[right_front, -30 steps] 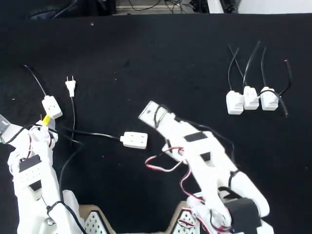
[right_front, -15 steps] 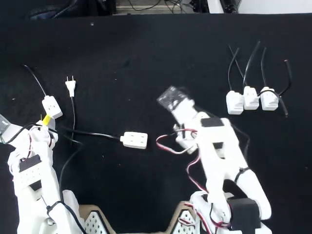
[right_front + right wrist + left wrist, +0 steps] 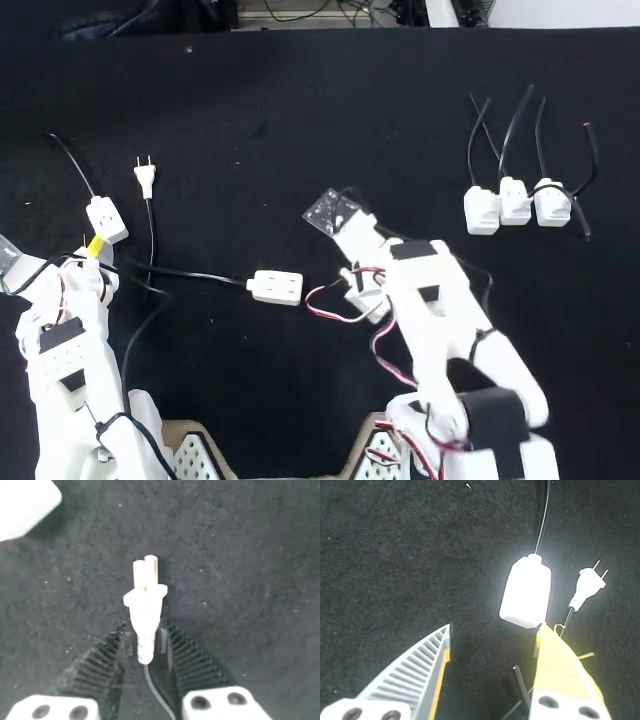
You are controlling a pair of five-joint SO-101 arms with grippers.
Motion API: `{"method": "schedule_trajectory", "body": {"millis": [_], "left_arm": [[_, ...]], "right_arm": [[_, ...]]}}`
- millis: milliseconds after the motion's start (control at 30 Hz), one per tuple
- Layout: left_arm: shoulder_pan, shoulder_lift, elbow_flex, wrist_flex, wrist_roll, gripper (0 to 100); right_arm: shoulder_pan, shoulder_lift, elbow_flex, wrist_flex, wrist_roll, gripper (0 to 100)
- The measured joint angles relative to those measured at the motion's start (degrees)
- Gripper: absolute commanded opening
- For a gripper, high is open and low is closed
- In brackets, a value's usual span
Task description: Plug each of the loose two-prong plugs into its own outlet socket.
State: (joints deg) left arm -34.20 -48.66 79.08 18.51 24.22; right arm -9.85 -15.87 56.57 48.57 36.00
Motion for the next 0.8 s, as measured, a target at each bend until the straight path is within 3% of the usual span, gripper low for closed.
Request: {"method": "schedule_trajectory", "body": {"millis": [533, 700, 800], "left_arm": [[0.00, 0.00, 0.00, 0.00, 0.00, 27], [0.00, 0.00, 0.00, 0.00, 0.00, 27], [0.00, 0.00, 0.00, 0.00, 0.00, 27]], "right_arm": [[-0.26, 4.66, -2.64, -2.73, -0.35, 7.9], [-0.26, 5.19, -5.10, -2.73, -3.43, 16.2], [-1.41, 5.19, -6.42, -0.53, -4.04, 13.9]]}}
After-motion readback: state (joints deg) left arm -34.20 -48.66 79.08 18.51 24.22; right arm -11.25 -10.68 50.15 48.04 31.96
